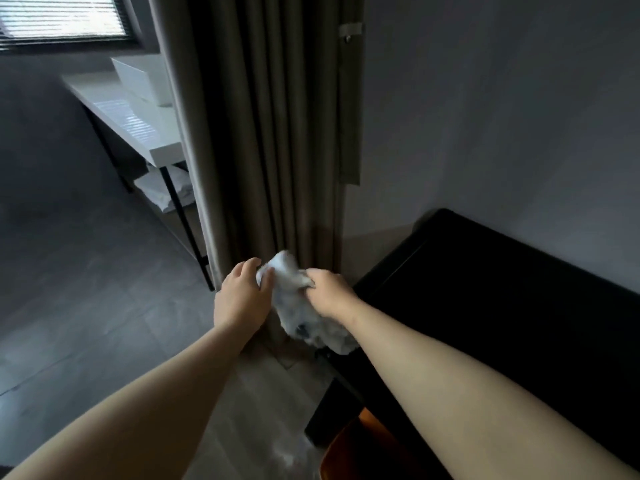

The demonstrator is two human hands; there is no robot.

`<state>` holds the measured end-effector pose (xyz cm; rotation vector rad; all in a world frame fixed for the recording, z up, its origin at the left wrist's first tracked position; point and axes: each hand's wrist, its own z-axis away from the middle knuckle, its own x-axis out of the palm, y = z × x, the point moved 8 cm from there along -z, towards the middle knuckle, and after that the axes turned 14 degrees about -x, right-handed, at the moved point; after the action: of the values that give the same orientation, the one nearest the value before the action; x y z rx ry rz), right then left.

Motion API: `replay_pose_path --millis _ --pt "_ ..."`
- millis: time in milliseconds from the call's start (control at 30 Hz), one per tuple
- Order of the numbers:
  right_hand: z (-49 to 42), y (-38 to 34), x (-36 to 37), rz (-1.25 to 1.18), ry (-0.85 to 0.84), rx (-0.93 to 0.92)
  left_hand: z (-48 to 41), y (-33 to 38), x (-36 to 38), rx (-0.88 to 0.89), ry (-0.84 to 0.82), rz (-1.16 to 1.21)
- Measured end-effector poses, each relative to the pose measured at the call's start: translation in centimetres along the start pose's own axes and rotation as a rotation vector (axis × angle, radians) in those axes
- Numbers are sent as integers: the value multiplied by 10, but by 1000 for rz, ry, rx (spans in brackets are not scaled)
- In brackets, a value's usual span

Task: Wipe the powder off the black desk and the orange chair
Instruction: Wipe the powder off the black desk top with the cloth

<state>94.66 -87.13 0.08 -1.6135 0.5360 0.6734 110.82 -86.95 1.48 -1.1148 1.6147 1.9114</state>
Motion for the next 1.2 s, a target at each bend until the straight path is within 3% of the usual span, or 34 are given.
replay_pose_path --millis 133,267,333,400,500,567,633,700,767,833,900,967,1000,1067,1133,1200 --pt "2 8 -3 -258 113 83 3 2 16 -17 -107 82" --pt "9 14 -3 -929 183 219 3 8 31 -85 -257 326" --pt "14 24 -15 -1118 262 270 4 12 45 -200 -418 549" --pt "20 43 -34 -926 328 283 13 20 63 -318 -598 680" --pt "36 59 -70 -385 429 218 20 30 82 -382 -597 685" --pt "42 57 -72 -484 372 147 27 40 93 -417 -555 699" --pt "50 50 -54 -639 125 155 33 51 99 -434 -531 732" --pt "66 56 -50 -680 38 151 46 72 111 -458 -644 793" --pt "84 76 -68 -637 181 134 66 90 133 -542 -884 871" --pt "108 101 -107 -404 427 135 81 100 152 -530 -1009 837" --pt "139 132 -151 -62 658 236 82 98 165 -387 -901 603" --pt "174 174 -174 101 745 456 77 90 171 -198 -719 270" --pt "191 197 -174 95 705 613 76 87 173 -111 -647 130" --pt "213 229 -155 157 459 851 73 81 180 26 -565 -41" --pt "207 232 -133 273 302 796 69 77 180 87 -512 -75" --pt "183 211 -103 274 251 638 61 74 175 92 -444 -75"
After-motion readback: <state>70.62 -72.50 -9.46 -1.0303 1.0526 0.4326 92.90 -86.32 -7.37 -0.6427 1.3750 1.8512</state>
